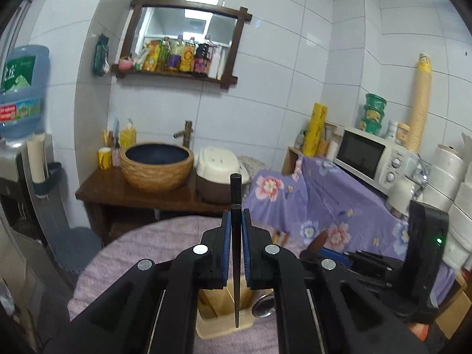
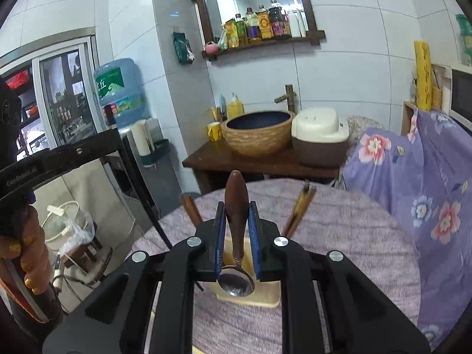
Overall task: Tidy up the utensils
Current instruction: 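Lower spoon and chopstick into the holder and open both grippers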
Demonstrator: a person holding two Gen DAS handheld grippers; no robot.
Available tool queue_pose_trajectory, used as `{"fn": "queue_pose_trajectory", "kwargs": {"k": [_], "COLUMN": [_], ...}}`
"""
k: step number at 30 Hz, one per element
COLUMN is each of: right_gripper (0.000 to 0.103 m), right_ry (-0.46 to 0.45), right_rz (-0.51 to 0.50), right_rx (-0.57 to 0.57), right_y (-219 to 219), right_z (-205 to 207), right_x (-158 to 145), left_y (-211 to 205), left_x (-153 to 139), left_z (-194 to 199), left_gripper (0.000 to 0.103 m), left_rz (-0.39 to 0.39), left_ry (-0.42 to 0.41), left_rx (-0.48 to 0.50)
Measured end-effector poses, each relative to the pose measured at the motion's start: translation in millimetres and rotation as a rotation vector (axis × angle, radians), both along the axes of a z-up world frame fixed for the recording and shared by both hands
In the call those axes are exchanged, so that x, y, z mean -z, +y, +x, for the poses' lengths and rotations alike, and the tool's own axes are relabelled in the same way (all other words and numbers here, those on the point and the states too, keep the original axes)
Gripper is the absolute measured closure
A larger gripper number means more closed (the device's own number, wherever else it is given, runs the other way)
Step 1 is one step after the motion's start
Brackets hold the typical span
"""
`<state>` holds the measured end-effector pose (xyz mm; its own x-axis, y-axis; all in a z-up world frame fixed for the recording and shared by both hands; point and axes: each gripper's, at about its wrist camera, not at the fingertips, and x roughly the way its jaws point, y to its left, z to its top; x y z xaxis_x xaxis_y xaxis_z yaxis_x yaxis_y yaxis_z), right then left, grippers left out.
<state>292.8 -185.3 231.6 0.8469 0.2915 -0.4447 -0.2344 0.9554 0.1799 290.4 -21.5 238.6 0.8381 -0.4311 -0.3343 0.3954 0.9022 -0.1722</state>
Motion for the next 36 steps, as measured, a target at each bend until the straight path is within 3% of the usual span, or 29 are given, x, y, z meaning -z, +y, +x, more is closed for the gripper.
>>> {"fn": "queue_pose_trajectory", "kwargs": {"k": [4,13,21,31,33,35,36], "right_gripper": [0.087,0.087,0.087,0.085,0.071,0.045,0.044], "right_ry": [-0.044,-0.002,-0.008,-0.037,-0.054,-0.077,-0.09], "right_rz": [-0.048,-0.09,-0.153,-0.148,-0.14,-0.13,-0.136], "right_rx": [0.037,0.048,0.049,0.089,0.094,0.111,0.123], "right_y": [6.7,19.7,34.2,27.0,24.5,21.0,19.5], "right_z": [11.9,18.4,9.7,3.0,-5.0,-17.9,-23.5], "right_x": [3.0,71.6,106.1,113.0,112.5,113.2,112.8], "left_y": [-8.3,-17.2,-18.7,-8.9,-6.5,-3.2,0.7], "left_x": [10.1,82.8,127.7,141.5,144.1,147.3,150.0], "left_z": [17.3,36.4,41.7,39.4,33.8,26.7,20.8], "left_gripper": [0.095,0.095,0.095,0.094,0.091,0.073,0.054], "left_rz": [0.016,0.027,0.038,0.002,0.001,-0.008,-0.024], "left_ry": [-0.012,0.073,0.157,0.163,0.152,0.134,0.122], "left_rx": [-0.047,-0.07,-0.055,-0.053,-0.058,-0.068,-0.083]}}
